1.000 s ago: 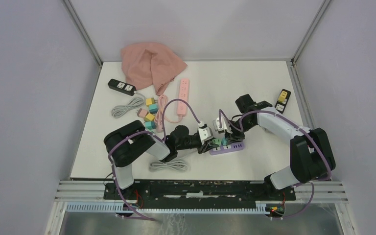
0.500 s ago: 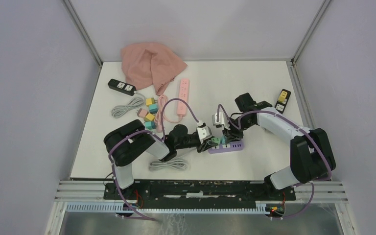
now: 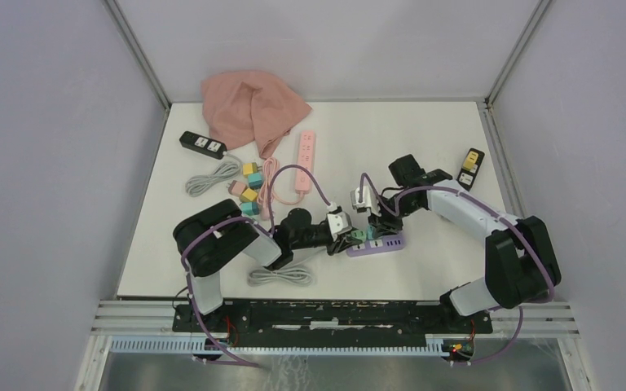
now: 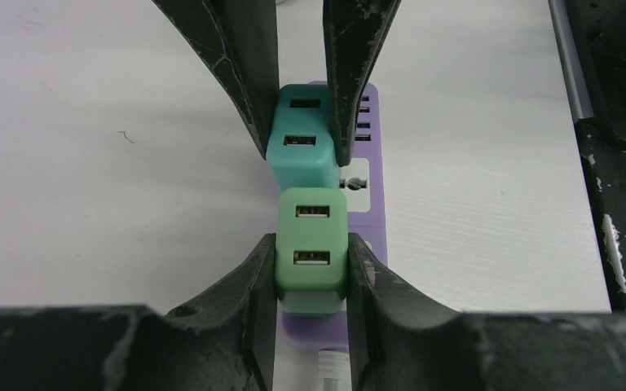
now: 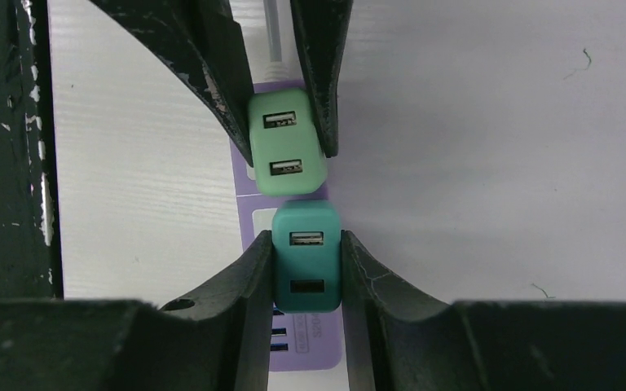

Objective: Pull the plug off the socket
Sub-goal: Remove the plug from the socket.

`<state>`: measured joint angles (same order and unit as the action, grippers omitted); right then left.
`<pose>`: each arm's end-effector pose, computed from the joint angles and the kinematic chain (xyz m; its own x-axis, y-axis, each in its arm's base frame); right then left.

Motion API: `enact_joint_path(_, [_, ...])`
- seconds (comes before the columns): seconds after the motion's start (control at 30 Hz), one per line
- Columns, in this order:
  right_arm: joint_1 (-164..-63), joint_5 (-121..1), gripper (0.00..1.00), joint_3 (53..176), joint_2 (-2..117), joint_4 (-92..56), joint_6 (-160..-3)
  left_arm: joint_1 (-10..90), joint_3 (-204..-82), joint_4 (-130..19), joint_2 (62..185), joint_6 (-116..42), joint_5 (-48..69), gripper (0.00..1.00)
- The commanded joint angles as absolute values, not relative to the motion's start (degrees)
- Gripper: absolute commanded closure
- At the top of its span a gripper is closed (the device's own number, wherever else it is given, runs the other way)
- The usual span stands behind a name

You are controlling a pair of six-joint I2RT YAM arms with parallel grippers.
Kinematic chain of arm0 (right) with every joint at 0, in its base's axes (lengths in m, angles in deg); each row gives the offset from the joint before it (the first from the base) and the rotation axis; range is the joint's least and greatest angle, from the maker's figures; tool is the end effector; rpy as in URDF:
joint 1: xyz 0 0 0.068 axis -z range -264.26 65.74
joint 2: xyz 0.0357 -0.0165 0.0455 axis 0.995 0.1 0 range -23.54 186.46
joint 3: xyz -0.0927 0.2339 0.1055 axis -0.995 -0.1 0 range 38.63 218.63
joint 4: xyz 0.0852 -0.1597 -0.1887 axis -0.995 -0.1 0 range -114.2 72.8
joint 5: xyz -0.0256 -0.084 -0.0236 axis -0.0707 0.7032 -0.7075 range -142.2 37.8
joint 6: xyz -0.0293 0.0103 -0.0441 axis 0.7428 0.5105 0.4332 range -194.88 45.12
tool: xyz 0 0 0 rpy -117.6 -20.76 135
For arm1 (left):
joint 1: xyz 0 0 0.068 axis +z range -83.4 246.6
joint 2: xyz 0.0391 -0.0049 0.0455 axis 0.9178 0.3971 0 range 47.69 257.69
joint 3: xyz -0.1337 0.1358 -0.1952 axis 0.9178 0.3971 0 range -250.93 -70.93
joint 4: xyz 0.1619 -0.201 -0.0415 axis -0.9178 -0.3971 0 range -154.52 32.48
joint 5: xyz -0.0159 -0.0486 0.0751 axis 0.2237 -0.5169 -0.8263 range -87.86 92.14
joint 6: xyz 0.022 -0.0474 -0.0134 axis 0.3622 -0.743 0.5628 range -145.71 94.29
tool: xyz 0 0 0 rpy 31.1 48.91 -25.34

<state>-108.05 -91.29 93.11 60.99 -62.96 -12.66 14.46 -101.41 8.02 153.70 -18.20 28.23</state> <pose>0.2307 0.1262 0.2070 -0.0114 -0.7554 -0.6552 -0.9967 -0.0440 0.0681 0.1819 -0.2595 0.1267 0.0218 0.1632 -0.9863 0.9804 0.1895 0.0530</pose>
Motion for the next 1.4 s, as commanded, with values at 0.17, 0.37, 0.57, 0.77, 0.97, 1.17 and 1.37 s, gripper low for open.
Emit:
enact_joint_path(0.17, [-103.3,-92.2,1.0,95.6,59.6,-64.7,-13.8,15.1,-99.5,4.9,155.2,-16.6,26.3,0.97])
enact_joint_path(0.37, [-102.5,-97.8,1.0,96.4,58.7,-75.6,-1.2,15.4,-99.8,5.2,155.2,-16.8,26.6,0.97])
enact_joint_path(0.57, [-98.9,-98.1,1.0,101.1,59.3,-81.7,-1.0,16.1,-99.5,5.3,153.3,-19.3,26.3,0.96])
enact_joint_path(0.77, [-93.4,-103.4,1.0,101.7,56.4,-85.1,1.5,16.8,-100.3,4.9,152.3,-21.2,27.5,0.93])
enact_joint_path(0.97, [-92.3,-108.5,1.0,103.3,57.1,-85.8,-1.5,17.0,-101.1,3.7,151.1,-23.2,28.0,0.86])
enact_joint_path(1.17, [-91.9,-109.1,1.0,105.1,58.7,-83.6,-9.6,17.2,-101.3,-0.2,145.1,-27.2,26.0,0.44])
enact_joint_path(1.37, [-91.7,-110.5,1.0,105.8,59.5,-81.7,-14.7,17.9,-102.1,-5.5,139.9,-30.4,25.1,0.25])
